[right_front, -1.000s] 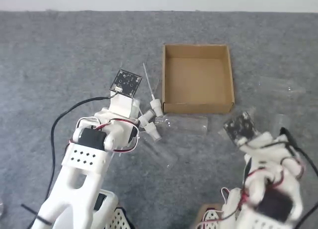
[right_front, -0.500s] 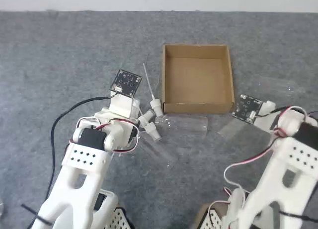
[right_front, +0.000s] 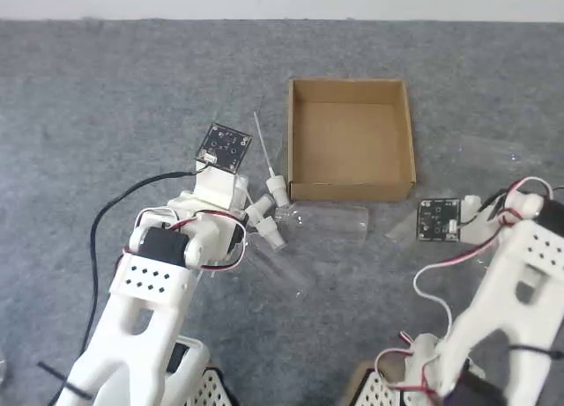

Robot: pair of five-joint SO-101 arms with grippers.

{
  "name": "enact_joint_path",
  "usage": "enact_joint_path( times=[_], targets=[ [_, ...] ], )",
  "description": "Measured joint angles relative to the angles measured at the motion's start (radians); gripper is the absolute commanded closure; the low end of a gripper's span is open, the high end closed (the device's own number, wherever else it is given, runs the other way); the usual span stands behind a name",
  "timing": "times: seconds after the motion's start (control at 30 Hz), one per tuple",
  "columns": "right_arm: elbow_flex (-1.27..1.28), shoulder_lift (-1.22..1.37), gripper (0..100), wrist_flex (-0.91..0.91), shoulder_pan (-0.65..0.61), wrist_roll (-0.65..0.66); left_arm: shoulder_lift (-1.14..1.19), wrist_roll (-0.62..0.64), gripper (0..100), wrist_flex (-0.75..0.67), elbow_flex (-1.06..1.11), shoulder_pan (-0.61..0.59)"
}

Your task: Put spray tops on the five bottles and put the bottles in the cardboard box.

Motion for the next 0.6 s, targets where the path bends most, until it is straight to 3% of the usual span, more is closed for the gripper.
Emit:
enact_joint_path(
  times=[0.33,0.47,0.6],
  targets=[
    [0.0,0.198,69.4,-0.117,0.0,0.043,0.0,-0.002,99,0.0,0.0,0.0],
    [0.0,0.209,85.2,-0.117,0.0,0.038,0.0,-0.002,99,-0.02,0.015,0.0],
    [-0.029,0.209,99.7,-0.117,0.002,-0.14,0.0,0.0,99,-0.068,0.049,0.0]
  ],
)
